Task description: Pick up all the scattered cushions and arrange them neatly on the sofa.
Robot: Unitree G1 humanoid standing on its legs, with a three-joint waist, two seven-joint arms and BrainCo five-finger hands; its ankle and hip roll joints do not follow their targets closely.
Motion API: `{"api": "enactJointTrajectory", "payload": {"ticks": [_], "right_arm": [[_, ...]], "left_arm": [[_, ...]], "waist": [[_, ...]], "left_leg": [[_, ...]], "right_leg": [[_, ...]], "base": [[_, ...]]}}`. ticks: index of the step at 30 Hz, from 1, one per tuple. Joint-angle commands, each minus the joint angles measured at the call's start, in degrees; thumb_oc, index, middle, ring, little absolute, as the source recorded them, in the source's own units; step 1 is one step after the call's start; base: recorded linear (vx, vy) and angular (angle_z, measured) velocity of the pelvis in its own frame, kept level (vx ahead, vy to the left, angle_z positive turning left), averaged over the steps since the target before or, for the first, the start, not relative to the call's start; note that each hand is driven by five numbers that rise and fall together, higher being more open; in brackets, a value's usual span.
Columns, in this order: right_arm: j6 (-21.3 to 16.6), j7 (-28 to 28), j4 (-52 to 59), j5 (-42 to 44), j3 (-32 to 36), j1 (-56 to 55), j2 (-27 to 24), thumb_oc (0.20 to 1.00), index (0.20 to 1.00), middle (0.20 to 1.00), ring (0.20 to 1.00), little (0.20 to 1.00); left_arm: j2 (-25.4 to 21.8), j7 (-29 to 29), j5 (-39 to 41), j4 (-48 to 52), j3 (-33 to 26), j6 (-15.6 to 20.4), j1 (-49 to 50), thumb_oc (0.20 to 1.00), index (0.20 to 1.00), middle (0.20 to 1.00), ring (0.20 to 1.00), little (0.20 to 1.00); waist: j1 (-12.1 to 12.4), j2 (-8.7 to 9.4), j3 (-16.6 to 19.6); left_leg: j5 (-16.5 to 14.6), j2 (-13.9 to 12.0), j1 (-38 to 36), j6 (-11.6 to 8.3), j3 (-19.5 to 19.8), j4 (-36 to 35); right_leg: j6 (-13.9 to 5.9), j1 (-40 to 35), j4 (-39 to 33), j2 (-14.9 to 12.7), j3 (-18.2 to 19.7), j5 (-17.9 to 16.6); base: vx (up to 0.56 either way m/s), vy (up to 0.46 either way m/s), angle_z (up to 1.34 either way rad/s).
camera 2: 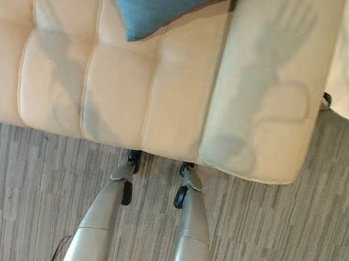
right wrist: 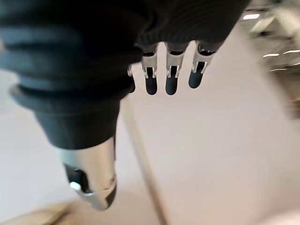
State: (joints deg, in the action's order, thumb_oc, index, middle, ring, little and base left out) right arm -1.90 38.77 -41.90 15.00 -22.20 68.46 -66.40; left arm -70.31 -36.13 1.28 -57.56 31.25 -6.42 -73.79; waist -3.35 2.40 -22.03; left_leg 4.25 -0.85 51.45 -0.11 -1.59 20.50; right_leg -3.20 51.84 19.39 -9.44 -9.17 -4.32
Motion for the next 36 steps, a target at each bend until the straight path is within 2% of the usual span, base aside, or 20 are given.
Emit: {"api": "enactJointTrajectory", "payload": {"ticks": [1,4,5,6,10,12,13,15,16,18,25,26,27,28,29,31,33,34,35,36], "right_arm": [[-2.04,-0.23,2.72,2.36,9.02,-9.40,2.84,1.000,1.000,1.000,1.000,1.000],[-1.59,-3.26,9.77,0.59,19.95,-27.38,11.24,1.000,1.000,1.000,1.000,1.000],[-1.24,-4.63,13.37,0.26,23.24,-34.59,15.49,1.000,1.000,1.000,1.000,1.000],[-0.57,-8.01,18.53,-1.25,27.31,-44.64,22.56,1.000,1.000,1.000,1.000,1.000],[0.53,-13.83,23.34,-3.32,28.57,-58.32,36.47,1.000,1.000,1.000,1.000,1.000],[0.71,-15.53,22.63,-3.74,29.30,-62.00,40.62,1.000,1.000,1.000,1.000,1.000],[1.38,-19.33,19.74,-4.11,29.32,-66.39,44.29,1.000,1.000,1.000,1.000,1.000],[1.82,-20.16,18.88,-4.46,29.41,-67.34,44.93,1.000,1.000,1.000,1.000,1.000],[2.20,-22.00,13.52,-3.36,28.50,-68.90,46.69,1.000,1.000,1.000,1.000,1.000],[2.83,-24.22,9.21,-3.39,27.26,-70.25,47.25,1.000,1.000,1.000,1.000,1.000],[4.52,-26.76,-0.37,-4.09,23.04,-70.22,49.16,1.000,1.000,1.000,1.000,1.000],[4.49,-26.83,-0.37,-4.22,22.63,-70.21,49.40,1.000,1.000,1.000,1.000,1.000],[4.35,-27.43,-1.28,-3.72,22.15,-70.38,50.27,1.000,1.000,1.000,1.000,1.000],[4.35,-27.43,-1.29,-3.72,22.15,-70.37,50.27,1.000,1.000,1.000,1.000,1.000],[4.04,-27.40,-1.41,-3.19,22.17,-70.69,50.82,1.000,1.000,1.000,1.000,1.000],[4.30,-28.07,-3.74,-2.92,21.86,-71.51,51.25,1.000,1.000,1.000,1.000,1.000],[4.47,-28.02,-4.07,-3.08,21.91,-71.58,51.29,1.000,1.000,1.000,1.000,1.000],[4.82,-28.02,-6.36,-2.78,21.82,-71.04,51.56,1.000,1.000,1.000,1.000,1.000],[4.82,-28.02,-6.37,-2.78,21.81,-71.02,51.55,1.000,1.000,1.000,1.000,1.000],[5.00,-28.02,-7.81,-2.91,21.22,-70.75,51.74,1.000,1.000,1.000,1.000,1.000]], "left_arm": [[0.25,-0.40,3.35,-1.02,-8.23,1.20,7.29,1.000,1.000,1.000,1.000,1.000],[5.41,-0.67,6.17,8.87,-24.48,3.23,27.23,1.000,1.000,1.000,1.000,1.000],[10.56,-0.13,9.61,13.58,-31.43,5.34,35.50,1.000,1.000,1.000,1.000,1.000],[17.67,1.93,11.51,20.65,-38.37,7.28,48.47,1.000,1.000,1.000,1.000,1.000],[35.73,8.16,15.83,32.30,-43.05,9.33,66.09,1.000,1.000,1.000,1.000,1.000],[40.32,10.83,15.64,35.21,-43.47,8.92,71.82,1.000,1.000,1.000,1.000,1.000],[46.30,16.11,18.46,34.57,-43.33,8.34,76.80,1.000,1.000,1.000,1.000,1.000],[47.34,17.48,18.33,34.03,-42.69,7.86,78.27,1.000,1.000,1.000,1.000,1.000],[48.80,21.34,18.21,28.02,-40.49,6.41,78.99,1.000,1.000,1.000,1.000,1.000],[49.49,23.63,16.99,24.00,-38.39,5.59,79.03,1.000,1.000,1.000,1.000,1.000],[51.28,25.16,16.99,13.37,-35.15,5.04,78.94,1.000,1.000,1.000,1.000,1.000],[51.43,25.28,17.08,13.11,-34.81,4.85,78.82,1.000,1.000,1.000,1.000,1.000],[51.47,25.23,15.87,13.34,-33.76,4.80,78.76,1.000,1.000,1.000,1.000,1.000],[51.48,25.22,15.87,13.34,-33.77,4.79,78.75,1.000,1.000,1.000,1.000,1.000],[51.76,25.67,15.85,13.47,-32.82,4.56,78.95,1.000,1.000,1.000,1.000,1.000],[51.92,26.46,14.83,12.27,-31.42,4.22,79.70,1.000,1.000,1.000,1.000,1.000],[52.06,26.60,14.66,11.95,-31.17,4.00,79.83,1.000,1.000,1.000,1.000,1.000],[52.69,26.45,15.05,9.73,-31.19,3.84,79.75,1.000,1.000,1.000,1.000,1.000],[52.70,26.45,15.05,9.72,-31.20,3.84,79.73,1.000,1.000,1.000,1.000,1.000],[53.02,26.18,15.38,8.27,-31.43,3.88,79.47,1.000,1.000,1.000,1.000,1.000]], "waist": [[0.15,-0.77,0.74],[0.41,-0.51,1.42],[0.33,-0.41,1.88],[0.19,-0.47,3.18],[-0.19,-1.10,6.82],[-0.27,-1.40,8.47],[-0.47,-1.73,11.32],[-0.49,-1.76,12.17],[-0.98,-1.79,14.47],[-1.06,-1.60,15.30],[-1.19,-1.22,14.01],[-1.26,-1.42,13.45],[-1.59,-2.04,12.47],[-1.54,-2.03,12.58],[-1.96,-2.36,12.13],[-1.84,-2.07,12.91],[-1.69,-2.04,13.25],[-0.92,-1.65,13.64],[-0.93,-1.73,13.68],[-0.55,-1.54,14.01]], "left_leg": [[-5.24,1.15,-12.20,-2.21,-1.76,-4.86],[-4.97,1.12,-19.79,-2.01,-2.52,-8.81],[-4.80,1.14,-22.66,-1.92,-2.74,-10.48],[-4.84,1.09,-28.15,-1.68,-3.38,-13.57],[-3.52,1.32,-37.04,-1.15,-4.65,-20.20],[-3.22,1.32,-40.92,-0.91,-5.50,-23.17],[-3.27,1.29,-45.05,-0.74,-6.78,-25.50],[-3.69,1.31,-45.99,-0.77,-6.96,-25.50],[-4.56,1.42,-48.37,-0.88,-7.45,-25.50],[-5.08,1.54,-50.15,-0.73,-7.59,-25.50],[-5.52,0.83,-52.40,-0.31,-9.93,-25.50],[-4.88,0.40,-52.23,-0.11,-9.93,-25.50],[-3.99,-0.26,-51.81,0.12,-10.20,-25.50],[-3.94,-0.27,-51.65,0.12,-10.25,-25.50],[-3.77,-0.57,-51.35,0.24,-10.23,-25.50],[-3.79,-0.11,-50.84,0.12,-9.64,-25.50],[-3.56,-0.16,-50.56,0.02,-9.48,-25.50],[-2.66,-0.44,-49.27,-0.66,-9.77,-25.50],[-2.61,-0.53,-49.17,-0.68,-9.75,-25.50],[-1.70,-0.92,-48.23,-1.14,-10.22,-25.50]], "right_leg": [[-2.84,-13.83,-1.43,2.01,-0.56,8.27],[-2.93,-20.90,-5.08,2.91,-0.61,7.70],[-3.00,-23.91,-6.84,3.19,-0.72,7.41],[-3.39,-29.36,-9.95,3.77,-0.72,6.99],[-3.96,-37.31,-15.92,4.13,-0.70,5.53],[-4.29,-40.71,-18.62,4.30,-0.42,4.74],[-4.64,-44.66,-21.45,4.56,0.03,3.72],[-4.72,-45.97,-22.33,4.63,-0.11,3.53],[-4.81,-48.95,-23.35,4.61,-0.21,3.56],[-4.86,-50.53,-22.99,4.62,-0.16,3.94],[-5.03,-50.70,-20.54,4.84,0.85,3.88],[-4.96,-49.85,-16.86,5.28,1.23,4.87],[-4.45,-48.08,-7.31,5.86,2.41,9.05],[-4.42,-47.81,-7.11,5.86,2.47,9.09],[-3.99,-47.46,-0.22,5.76,3.18,11.08],[-3.48,-49.79,0.98,5.11,4.09,11.18],[-3.46,-51.10,-0.21,4.94,4.39,10.77],[-3.13,-56.14,-8.58,5.02,3.15,12.50],[-3.09,-56.09,-8.69,5.12,3.14,12.37],[-2.77,-57.67,-12.96,5.57,2.51,13.19]], "base": [[0.05,-0.024,-0.13],[0.06,-0.023,-0.22],[0.18,-0.042,-0.25],[0.19,-0.032,-0.16],[0.13,0.026,-0.28],[0.07,0.074,-0.13],[0.04,0.074,-0.24],[0.01,0.070,-0.31],[0.00,0.073,-0.20],[-0.01,0.072,-0.04],[-0.08,0.038,-0.11],[-0.24,-0.027,-0.36],[-0.19,-0.024,-0.30],[-0.21,-0.040,-0.32],[-0.13,-0.041,-0.12],[-0.18,-0.156,0.03],[-0.15,-0.187,0.03],[-0.12,-0.153,0.07],[-0.20,-0.244,0.00],[-0.18,-0.220,-0.19]]}}
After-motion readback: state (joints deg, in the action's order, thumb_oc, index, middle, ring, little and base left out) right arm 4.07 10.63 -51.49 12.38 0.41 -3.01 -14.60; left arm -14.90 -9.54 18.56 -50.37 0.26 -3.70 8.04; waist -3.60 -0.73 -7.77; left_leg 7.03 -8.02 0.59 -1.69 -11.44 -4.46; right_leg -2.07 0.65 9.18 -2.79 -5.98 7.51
